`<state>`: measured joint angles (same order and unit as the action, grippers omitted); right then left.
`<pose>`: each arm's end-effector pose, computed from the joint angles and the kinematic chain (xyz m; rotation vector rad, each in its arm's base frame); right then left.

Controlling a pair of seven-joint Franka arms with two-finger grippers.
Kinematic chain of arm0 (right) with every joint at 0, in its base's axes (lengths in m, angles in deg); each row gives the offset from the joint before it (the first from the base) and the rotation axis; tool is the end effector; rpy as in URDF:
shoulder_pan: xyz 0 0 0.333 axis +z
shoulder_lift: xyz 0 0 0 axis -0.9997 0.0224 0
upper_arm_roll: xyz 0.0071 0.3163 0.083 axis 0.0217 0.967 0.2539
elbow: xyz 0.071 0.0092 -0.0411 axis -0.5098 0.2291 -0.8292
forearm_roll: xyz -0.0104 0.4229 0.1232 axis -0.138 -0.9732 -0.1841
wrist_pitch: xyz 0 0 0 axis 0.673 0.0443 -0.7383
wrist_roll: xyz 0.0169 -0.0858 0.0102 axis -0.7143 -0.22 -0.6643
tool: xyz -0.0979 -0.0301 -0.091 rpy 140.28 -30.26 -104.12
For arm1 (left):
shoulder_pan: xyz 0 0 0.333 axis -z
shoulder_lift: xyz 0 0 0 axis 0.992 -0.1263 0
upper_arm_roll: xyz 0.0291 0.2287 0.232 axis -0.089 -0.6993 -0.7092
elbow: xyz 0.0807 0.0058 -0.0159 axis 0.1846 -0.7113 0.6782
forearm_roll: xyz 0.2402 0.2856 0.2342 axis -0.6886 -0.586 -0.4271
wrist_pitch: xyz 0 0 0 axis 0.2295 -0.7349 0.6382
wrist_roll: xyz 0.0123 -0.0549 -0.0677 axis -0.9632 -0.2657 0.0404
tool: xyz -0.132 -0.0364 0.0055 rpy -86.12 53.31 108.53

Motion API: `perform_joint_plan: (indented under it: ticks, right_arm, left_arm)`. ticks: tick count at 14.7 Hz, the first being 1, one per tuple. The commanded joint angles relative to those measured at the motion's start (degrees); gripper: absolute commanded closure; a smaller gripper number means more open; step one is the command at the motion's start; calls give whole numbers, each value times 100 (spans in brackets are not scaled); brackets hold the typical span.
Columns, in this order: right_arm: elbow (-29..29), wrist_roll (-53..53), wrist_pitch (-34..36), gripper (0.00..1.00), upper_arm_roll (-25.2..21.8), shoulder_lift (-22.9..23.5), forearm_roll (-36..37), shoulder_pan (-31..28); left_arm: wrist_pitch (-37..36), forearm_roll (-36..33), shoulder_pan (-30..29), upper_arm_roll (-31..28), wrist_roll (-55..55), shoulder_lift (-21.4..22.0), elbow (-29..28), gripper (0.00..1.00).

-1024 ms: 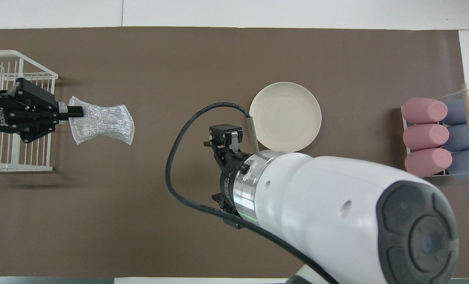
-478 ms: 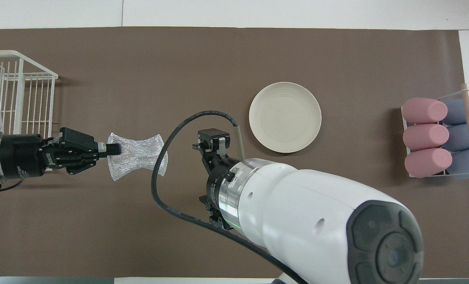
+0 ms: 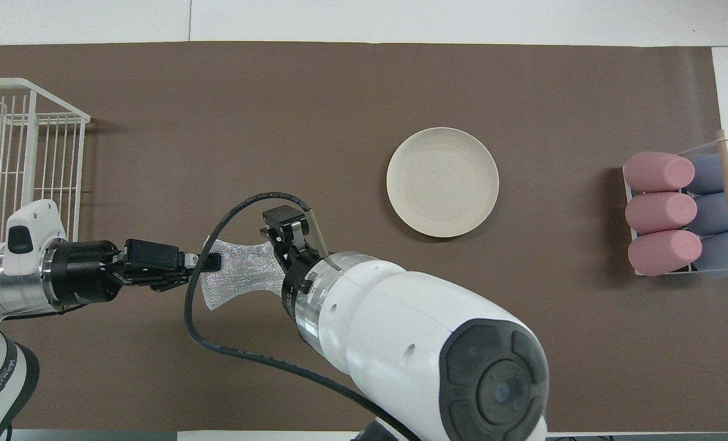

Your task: Wipe plate with sponge

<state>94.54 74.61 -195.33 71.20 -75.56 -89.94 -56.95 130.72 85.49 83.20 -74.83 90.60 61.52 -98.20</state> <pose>0.4701 0.4712 0.5754 -2.0982 1.5131 0.1652 0.4736 -0.1273 0.4537 1.7150 0.2369 -0.2168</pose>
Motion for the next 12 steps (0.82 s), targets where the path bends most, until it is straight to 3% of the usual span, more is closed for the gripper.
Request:
perform_joint_plan:
  ticks: [1, 4, 9, 11, 12]
  right_arm:
    - [24, -126, -81, 0, -5, 53, 148, 101]
    - [24, -125, -90, 0, -6, 158, 148, 145]
    - [33, -126, -275, 11, 3, 281, 166, 163]
    - [50, -134, -275, 22, -6, 281, 174, 259]
    - [68, -152, -266, 35, -6, 272, 209, 259]
  left_arm:
    - [-112, 180, 51, -65, 102, 177, -182, 100]
    - [-173, 180, 51, -56, 172, 177, -182, 100]
    - [-164, 171, 201, -48, 321, 186, -182, 100]
    - [-173, 171, 209, -48, 339, 186, -182, 100]
    - [-182, 171, 201, -48, 339, 194, -191, 100]
